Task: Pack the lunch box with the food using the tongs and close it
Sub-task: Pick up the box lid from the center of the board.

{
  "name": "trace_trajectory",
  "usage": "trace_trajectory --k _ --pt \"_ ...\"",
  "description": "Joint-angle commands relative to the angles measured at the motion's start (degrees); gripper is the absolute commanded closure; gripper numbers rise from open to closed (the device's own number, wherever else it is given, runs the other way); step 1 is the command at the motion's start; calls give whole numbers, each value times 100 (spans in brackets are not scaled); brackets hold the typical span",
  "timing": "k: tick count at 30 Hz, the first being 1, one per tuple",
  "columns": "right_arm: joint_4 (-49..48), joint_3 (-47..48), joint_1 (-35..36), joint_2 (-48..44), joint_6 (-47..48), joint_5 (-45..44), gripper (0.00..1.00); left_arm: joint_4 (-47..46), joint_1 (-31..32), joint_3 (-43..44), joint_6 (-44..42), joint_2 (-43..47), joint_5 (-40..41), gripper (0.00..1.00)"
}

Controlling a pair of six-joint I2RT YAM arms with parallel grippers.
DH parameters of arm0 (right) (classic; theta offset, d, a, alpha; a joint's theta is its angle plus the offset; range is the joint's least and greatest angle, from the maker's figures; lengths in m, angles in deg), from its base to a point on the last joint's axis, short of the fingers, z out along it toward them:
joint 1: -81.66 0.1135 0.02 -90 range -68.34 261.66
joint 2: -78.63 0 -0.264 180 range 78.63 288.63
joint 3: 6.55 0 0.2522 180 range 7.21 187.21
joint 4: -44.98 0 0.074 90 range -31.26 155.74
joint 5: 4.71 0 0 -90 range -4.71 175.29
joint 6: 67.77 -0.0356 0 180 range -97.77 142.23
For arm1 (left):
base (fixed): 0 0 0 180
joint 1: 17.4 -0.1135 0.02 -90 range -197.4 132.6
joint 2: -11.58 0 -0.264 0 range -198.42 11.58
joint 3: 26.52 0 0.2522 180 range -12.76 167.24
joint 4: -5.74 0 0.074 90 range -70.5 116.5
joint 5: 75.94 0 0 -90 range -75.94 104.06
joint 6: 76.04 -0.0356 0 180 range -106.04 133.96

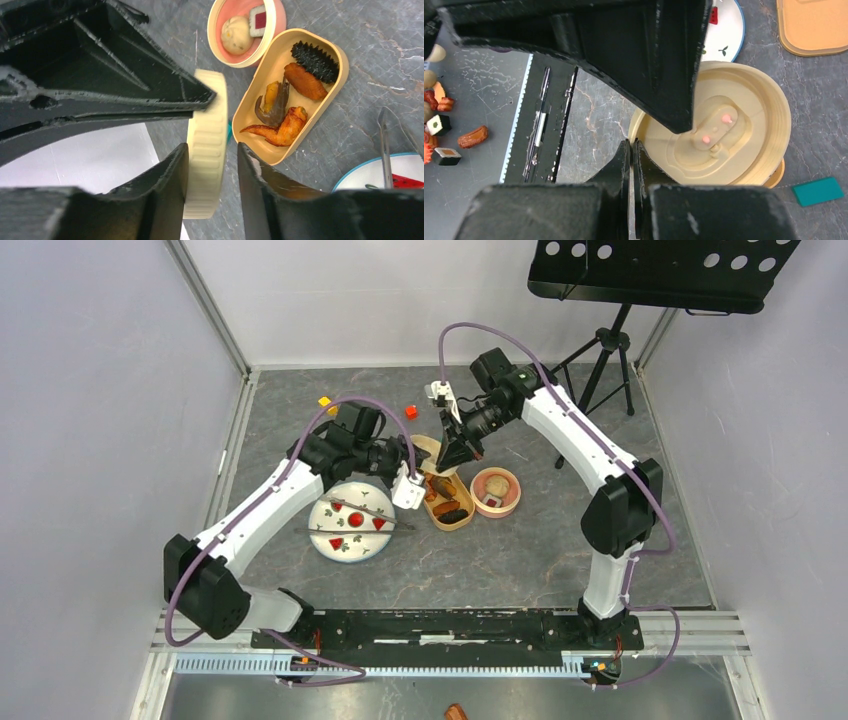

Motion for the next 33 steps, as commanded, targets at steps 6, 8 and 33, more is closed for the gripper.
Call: trace_trajectory --k 6,8,33 --pt "-410 551 -142 33 -780 253 57 -1050 -47 104 1666 48 451 90" --pt "-1157 523 -433 -52 -1568 319 45 -1351 -145 166 2537 20 496 97" --pt "-6487 -2091 -685 -2019 -3438 -1454 32 -5027 -1773 462 11524 -630 -843 98"
